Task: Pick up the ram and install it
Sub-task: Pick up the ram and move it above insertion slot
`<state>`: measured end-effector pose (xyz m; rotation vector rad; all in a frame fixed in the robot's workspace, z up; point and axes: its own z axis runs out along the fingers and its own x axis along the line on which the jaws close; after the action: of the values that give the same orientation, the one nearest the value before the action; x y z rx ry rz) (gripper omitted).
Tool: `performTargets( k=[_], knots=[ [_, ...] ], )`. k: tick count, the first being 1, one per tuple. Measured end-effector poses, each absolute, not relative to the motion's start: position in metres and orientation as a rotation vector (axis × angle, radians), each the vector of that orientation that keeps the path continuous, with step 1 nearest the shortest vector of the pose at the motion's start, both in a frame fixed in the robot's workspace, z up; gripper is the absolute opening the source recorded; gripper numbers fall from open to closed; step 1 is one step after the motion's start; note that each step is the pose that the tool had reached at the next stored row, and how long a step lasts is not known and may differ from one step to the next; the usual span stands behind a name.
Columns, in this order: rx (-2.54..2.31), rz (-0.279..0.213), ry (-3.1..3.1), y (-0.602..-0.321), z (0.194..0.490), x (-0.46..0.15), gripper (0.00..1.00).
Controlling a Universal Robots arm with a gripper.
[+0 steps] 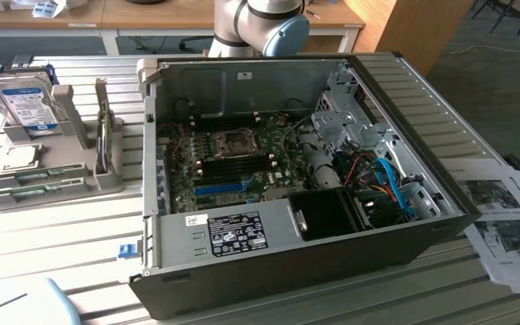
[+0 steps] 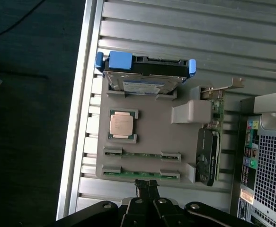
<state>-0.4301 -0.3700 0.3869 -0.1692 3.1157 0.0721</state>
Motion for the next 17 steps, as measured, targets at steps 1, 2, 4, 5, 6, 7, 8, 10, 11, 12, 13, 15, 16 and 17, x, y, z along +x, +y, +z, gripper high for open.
performTargets(
  k=[1,2,4,5,6,7,8,10,11,12,13,15,16,17],
  knots=[
    [-0.186,0.072,3.115,-0.3700,0.3869,-0.4301,0.09],
    [-0.202,0.072,3.114,-0.3700,0.3869,-0.4301,0.09],
    [-0.233,0.073,3.113,-0.3700,0.3869,-0.4301,0.09],
    [-0.248,0.073,3.112,-0.3700,0.3869,-0.4301,0.09],
    [-0.264,0.073,3.110,-0.3700,0.3869,-0.4301,0.09],
    [-0.280,0.073,3.109,-0.3700,0.3869,-0.4301,0.09],
    [-0.297,0.073,3.108,-0.3700,0.3869,-0.4301,0.09],
    [-0.329,0.074,3.105,-0.3700,0.3869,-0.4301,0.09],
    [-0.343,0.074,3.104,-0.3700,0.3870,-0.4301,0.09],
    [-0.358,0.074,3.103,-0.3700,0.3869,-0.4301,0.09],
    [-0.372,0.074,3.101,-0.3700,0.3869,-0.4301,0.09],
    [-0.400,0.074,3.098,-0.3700,0.3870,-0.4301,0.09],
    [-0.413,0.075,3.096,-0.3700,0.3869,-0.4301,0.09],
    [-0.426,0.075,3.095,-0.3700,0.3869,-0.4301,0.09]
  ],
)
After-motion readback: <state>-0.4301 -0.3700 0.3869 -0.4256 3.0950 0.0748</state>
